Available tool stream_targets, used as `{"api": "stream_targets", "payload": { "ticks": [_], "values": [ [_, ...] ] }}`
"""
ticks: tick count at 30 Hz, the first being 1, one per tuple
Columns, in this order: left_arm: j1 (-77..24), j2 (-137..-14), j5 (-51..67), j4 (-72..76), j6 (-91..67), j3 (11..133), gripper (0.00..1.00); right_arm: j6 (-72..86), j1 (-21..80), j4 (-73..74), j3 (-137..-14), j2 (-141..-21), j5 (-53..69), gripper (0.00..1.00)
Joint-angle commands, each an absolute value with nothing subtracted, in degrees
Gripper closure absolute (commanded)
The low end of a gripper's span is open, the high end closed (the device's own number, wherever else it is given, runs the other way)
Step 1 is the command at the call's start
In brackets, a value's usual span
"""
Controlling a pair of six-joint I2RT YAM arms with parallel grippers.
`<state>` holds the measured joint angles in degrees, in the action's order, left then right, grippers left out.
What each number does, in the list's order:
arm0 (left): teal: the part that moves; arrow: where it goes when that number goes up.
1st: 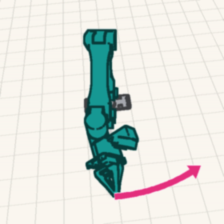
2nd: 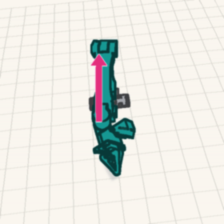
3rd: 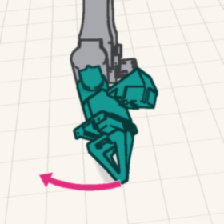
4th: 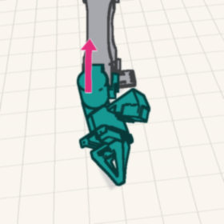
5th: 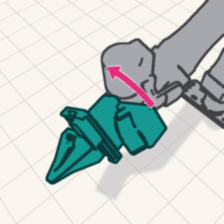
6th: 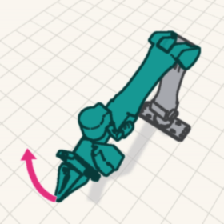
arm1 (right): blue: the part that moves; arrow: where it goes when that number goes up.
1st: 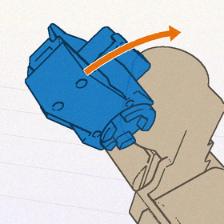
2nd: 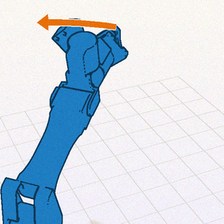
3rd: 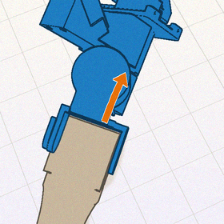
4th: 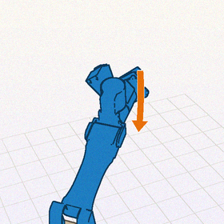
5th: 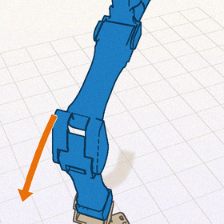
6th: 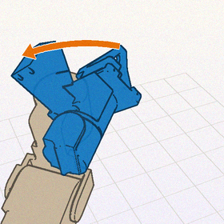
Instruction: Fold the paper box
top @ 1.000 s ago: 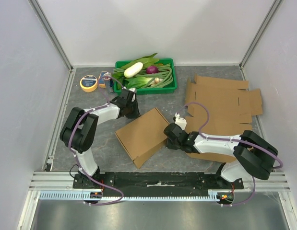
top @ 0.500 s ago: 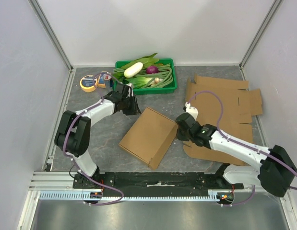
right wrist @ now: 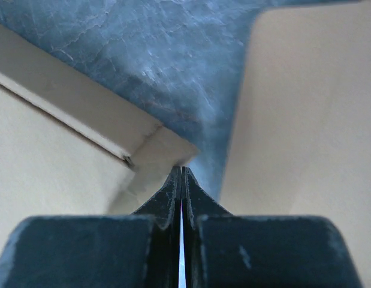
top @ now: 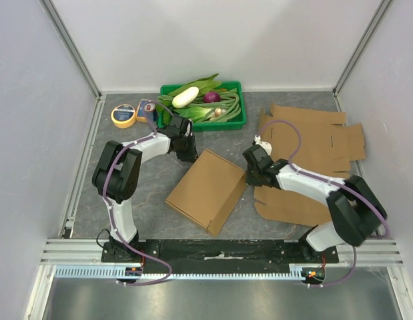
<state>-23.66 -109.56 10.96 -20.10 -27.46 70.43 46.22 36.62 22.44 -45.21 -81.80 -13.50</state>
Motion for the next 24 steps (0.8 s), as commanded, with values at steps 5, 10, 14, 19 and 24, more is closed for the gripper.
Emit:
{"api": "stream_targets", "payload": {
  "ticks": [5,10,14,19,24],
  "values": [
    [-28.03,-112.41,19.68,-16.70,-26.63,71.54,0.78,42.89,46.49,-0.53,-53.78,-92.37,-20.04,1.00],
    [-26.99,-108.65,14.08,-21.00,-25.31,72.77,0.73,42.90,42.99,8.34,-48.71,-86.68,-20.30,1.00],
    [-22.51,-100.30,8.54,-23.03,-25.14,69.62,0.62,39.12,39.73,22.12,-45.79,-78.24,-20.65,1.00],
    [-21.27,-91.50,4.91,-22.77,-26.10,61.45,0.60,43.40,43.85,29.17,-41.49,-71.29,-14.77,1.00],
    [-22.24,-89.21,6.33,-20.22,-27.68,51.18,0.66,59.56,52.98,25.16,-37.02,-69.17,-6.26,1.00]
  ]
}}
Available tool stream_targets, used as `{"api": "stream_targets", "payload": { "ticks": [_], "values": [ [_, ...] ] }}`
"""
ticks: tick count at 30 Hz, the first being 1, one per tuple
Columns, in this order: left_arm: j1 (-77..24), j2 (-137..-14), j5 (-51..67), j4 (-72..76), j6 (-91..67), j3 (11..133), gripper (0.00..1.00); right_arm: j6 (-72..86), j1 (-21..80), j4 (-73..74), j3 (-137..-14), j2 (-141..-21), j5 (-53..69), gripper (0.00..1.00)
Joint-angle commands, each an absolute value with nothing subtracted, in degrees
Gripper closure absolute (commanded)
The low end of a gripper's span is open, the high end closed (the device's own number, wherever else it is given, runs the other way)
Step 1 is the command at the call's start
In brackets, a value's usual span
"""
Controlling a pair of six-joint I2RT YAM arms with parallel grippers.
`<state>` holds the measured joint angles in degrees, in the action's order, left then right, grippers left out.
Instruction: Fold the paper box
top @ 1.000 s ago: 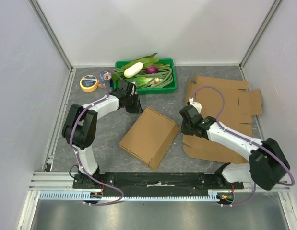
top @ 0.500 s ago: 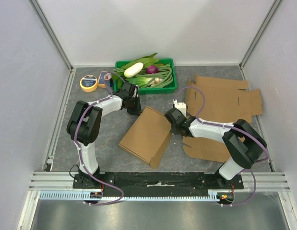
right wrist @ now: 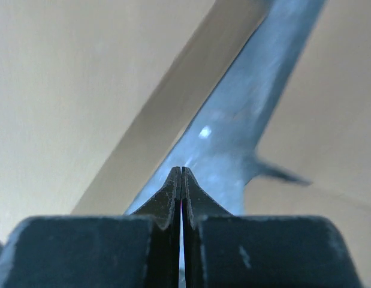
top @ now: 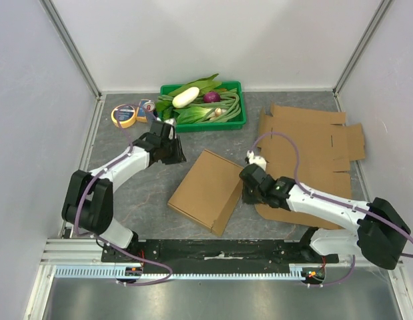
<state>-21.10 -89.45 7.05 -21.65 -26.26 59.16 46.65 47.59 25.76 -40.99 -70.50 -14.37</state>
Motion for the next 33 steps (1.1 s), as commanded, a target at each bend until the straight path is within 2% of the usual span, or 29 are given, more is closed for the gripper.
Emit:
{"api": "stream_targets", "payload": {
  "ticks": [1,5,8,12,16,20,23,27,33],
  "values": [
    [-22.32,-89.12,6.42,-20.04,-28.12,49.93,0.67,62.55,54.30,23.57,-36.31,-68.91,-6.07,1.00],
    [-24.60,-86.75,6.41,-17.59,-30.49,43.61,0.69,70.74,60.89,16.02,-35.16,-73.10,-8.35,1.00],
    [-27.41,-85.17,8.61,-14.86,-33.30,39.91,0.72,73.30,60.73,2.06,-35.85,-79.60,-8.96,1.00],
    [-30.41,-82.01,12.04,-10.99,-38.31,34.90,0.73,70.49,58.10,-3.25,-42.61,-83.40,-11.16,1.00],
    [-29.02,-75.87,5.28,-14.22,-38.33,33.05,0.68,66.11,56.87,5.51,-43.60,-82.19,-12.48,1.00],
    [-26.46,-71.20,1.68,-17.22,-37.09,34.97,0.61,59.36,57.48,22.35,-39.56,-73.50,-14.07,1.00],
    [-25.66,-70.23,0.97,-18.89,-37.09,36.38,0.60,58.18,59.49,31.78,-37.11,-66.91,-15.47,1.00],
    [-25.66,-69.96,2.37,-18.81,-37.79,35.07,0.62,60.20,59.76,32.61,-32.26,-60.39,-8.91,1.00],
    [-26.27,-68.65,2.46,-20.47,-38.67,31.73,0.66,64.85,63.45,27.78,-31.28,-63.71,-6.42,1.00]
  ]
}}
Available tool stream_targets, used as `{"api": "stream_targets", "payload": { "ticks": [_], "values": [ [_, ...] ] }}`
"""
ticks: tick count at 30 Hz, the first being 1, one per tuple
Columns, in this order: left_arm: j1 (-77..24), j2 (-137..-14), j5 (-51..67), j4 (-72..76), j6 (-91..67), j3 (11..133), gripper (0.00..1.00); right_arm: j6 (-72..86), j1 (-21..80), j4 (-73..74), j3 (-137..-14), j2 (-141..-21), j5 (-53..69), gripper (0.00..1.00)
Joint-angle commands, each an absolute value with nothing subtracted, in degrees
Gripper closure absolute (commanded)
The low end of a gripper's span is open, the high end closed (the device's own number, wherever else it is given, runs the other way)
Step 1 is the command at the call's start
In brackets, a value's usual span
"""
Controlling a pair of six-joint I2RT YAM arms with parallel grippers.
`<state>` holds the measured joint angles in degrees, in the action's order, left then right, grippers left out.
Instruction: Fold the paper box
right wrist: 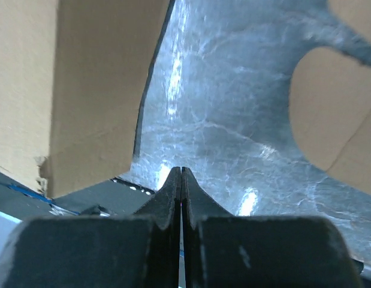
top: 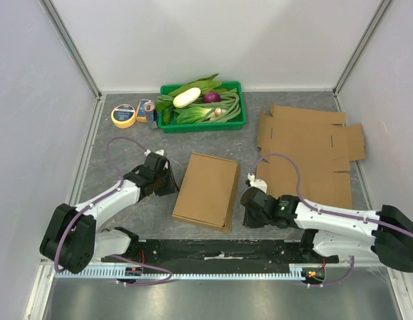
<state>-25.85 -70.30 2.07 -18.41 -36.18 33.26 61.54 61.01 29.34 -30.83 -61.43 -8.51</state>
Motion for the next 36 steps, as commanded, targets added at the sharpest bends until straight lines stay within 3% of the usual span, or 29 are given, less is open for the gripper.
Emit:
{"api": "stream_targets", "payload": {
  "ticks": [1,7,10,12,17,20,24,30,36],
  "values": [
    [-26.63,-68.38,2.63,-20.65,-39.02,31.12,0.68,65.12,64.94,26.90,-31.90,-66.24,-6.59,1.00],
    [-34.35,-65.22,2.55,-21.19,-47.09,27.08,0.73,70.90,67.59,15.05,-43.05,-79.25,-4.32,1.00],
    [-40.33,-63.90,2.11,-20.22,-52.37,26.81,0.74,72.07,66.63,10.54,-45.78,-80.50,-8.51,1.00],
    [-41.04,-62.50,1.32,-20.74,-53.44,26.81,0.74,71.28,64.26,9.75,-45.79,-81.30,-4.15,1.00],
    [-39.82,-56.27,-11.59,-31.80,-51.33,30.93,0.63,65.86,64.07,24.03,-41.06,-72.79,-10.45,1.00],
    [-38.06,-54.76,-13.01,-34.71,-50.63,32.87,0.61,63.20,64.68,35.10,-39.03,-68.13,-10.63,1.00],
    [-37.88,-54.49,-11.17,-35.24,-50.36,32.44,0.62,63.89,65.39,38.23,-36.04,-62.32,-7.58,1.00],
    [-37.97,-52.83,-9.58,-35.78,-52.21,27.26,0.64,67.75,66.79,29.38,-35.69,-66.87,-1.94,1.00],
    [-42.34,-54.93,-3.08,-30.42,-55.36,24.17,0.73,74.61,70.05,12.33,-41.21,-78.29,2.29,1.00]
  ]
}}
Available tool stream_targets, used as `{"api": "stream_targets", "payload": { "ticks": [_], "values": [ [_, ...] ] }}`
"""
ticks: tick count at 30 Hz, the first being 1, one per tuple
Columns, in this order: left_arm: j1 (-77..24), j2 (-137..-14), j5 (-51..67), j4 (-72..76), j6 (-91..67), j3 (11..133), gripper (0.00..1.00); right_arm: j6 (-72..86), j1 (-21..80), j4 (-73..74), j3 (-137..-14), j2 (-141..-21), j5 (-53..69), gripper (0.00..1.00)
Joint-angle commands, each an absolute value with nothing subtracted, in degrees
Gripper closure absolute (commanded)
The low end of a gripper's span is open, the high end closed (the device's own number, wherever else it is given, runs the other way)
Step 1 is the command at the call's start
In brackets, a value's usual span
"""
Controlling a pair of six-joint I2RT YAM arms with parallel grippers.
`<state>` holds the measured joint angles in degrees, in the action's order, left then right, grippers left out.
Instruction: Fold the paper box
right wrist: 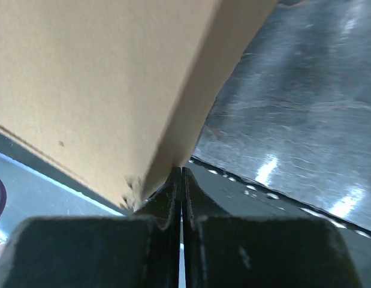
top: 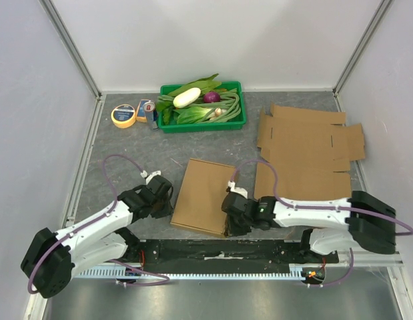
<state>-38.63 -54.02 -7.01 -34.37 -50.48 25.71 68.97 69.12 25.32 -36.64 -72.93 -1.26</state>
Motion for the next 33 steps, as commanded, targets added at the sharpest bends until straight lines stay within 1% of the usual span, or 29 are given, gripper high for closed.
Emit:
{"api": "stream_targets", "payload": {
  "ticks": [1,2,3,5,7,9,10,12,13,14,16,17,19,20,21,22,23,24,25,26,27,29,30,31,32,33],
  "values": [
    [-43.76,-55.28,-2.12,-29.02,-57.46,23.91,0.74,75.05,69.79,9.61,-43.92,-79.18,0.98,1.00],
    [-46.81,-55.54,-1.94,-27.79,-58.70,23.65,0.74,74.88,69.00,9.75,-45.51,-80.06,-1.12,1.00],
    [-48.24,-55.89,-2.02,-26.82,-59.93,23.73,0.75,75.49,66.82,9.58,-46.40,-81.29,-0.53,1.00],
    [-50.35,-57.21,-2.46,-26.36,-61.43,24.60,0.75,78.29,64.61,2.74,-44.83,-81.56,2.09,1.00],
    [-50.45,-57.04,-3.51,-26.20,-61.00,26.01,0.75,79.45,62.58,0.46,-43.52,-80.86,2.28,1.00],
    [-50.45,-56.95,-3.26,-24.10,-60.47,25.93,0.75,82.70,61.79,-8.31,-41.06,-80.16,3.59,1.00],
    [-50.36,-57.48,-2.03,-21.73,-60.56,25.93,0.75,82.53,61.61,-9.65,-42.96,-81.03,4.39,1.00],
    [-50.45,-60.19,-1.93,-21.80,-60.29,27.15,0.75,81.82,61.70,-9.22,-45.78,-84.00,7.28,1.00],
    [-50.45,-60.73,-0.80,-20.49,-60.82,26.81,0.75,84.70,61.70,-18.10,-44.14,-84.63,8.34,1.00],
    [-50.54,-61.08,-0.36,-17.09,-61.08,26.37,0.75,87.25,61.79,-24.02,-42.73,-85.33,8.96,1.00],
    [-50.62,-62.31,-0.35,-17.14,-61.17,26.80,0.75,88.25,61.52,-26.98,-44.03,-87.36,11.07,1.00],
    [-50.62,-62.31,-0.44,-19.40,-61.26,27.15,0.75,87.63,61.44,-26.20,-44.21,-86.84,10.47,1.00],
    [-50.45,-59.60,-5.60,-24.14,-62.48,28.21,0.70,83.25,60.65,-19.11,-44.03,-85.35,9.67,1.00],
    [-49.32,-57.59,-7.80,-26.69,-62.58,28.91,0.68,79.49,59.86,-13.33,-44.47,-82.99,9.15,1.00],
    [-48.26,-55.57,-11.82,-32.46,-62.40,29.35,0.64,75.54,57.94,-1.35,-45.08,-81.75,8.36,1.00],
    [-47.03,-50.94,-13.52,-34.96,-60.66,29.88,0.61,66.97,56.79,4.25,-44.83,-80.52,7.48,1.00],
    [-44.06,-48.80,-14.93,-37.07,-58.64,30.75,0.59,62.71,55.47,9.09,-44.48,-78.42,6.17,1.00],
    [-42.64,-47.04,-18.33,-41.79,-56.53,33.55,0.50,58.14,52.41,17.06,-44.04,-77.62,4.93,1.00],
    [-41.58,-44.41,-19.85,-43.31,-52.60,35.23,0.47,49.22,50.99,21.75,-44.73,-77.17,3.09,1.00],
    [-39.05,-44.04,-20.65,-44.55,-50.38,38.72,0.45,45.74,49.67,25.45,-45.61,-76.30,-2.49,1.00],
    [-37.63,-43.95,-20.31,-45.60,-48.45,40.50,0.43,41.96,48.27,29.66,-47.27,-75.85,-5.51,0.99],
    [-33.95,-45.43,-18.03,-45.36,-43.08,45.32,0.43,35.37,47.03,31.63,-48.95,-75.32,-11.66,0.94],
    [-33.06,-46.22,-14.80,-44.66,-41.50,46.74,0.41,33.42,45.37,30.77,-50.09,-75.50,-11.43,0.86],
    [-32.26,-47.27,-13.98,-44.56,-39.66,48.06,0.40,32.35,44.22,29.98,-50.53,-75.76,-10.99,0.77],
    [-31.04,-49.37,-13.80,-44.73,-39.38,50.34,0.40,30.95,43.16,29.27,-50.97,-76.54,-7.77,0.52],
    [-30.42,-50.35,-12.06,-44.30,-38.24,51.23,0.38,30.50,40.89,25.96,-50.98,-76.81,-4.60,0.43]
  ]
}}
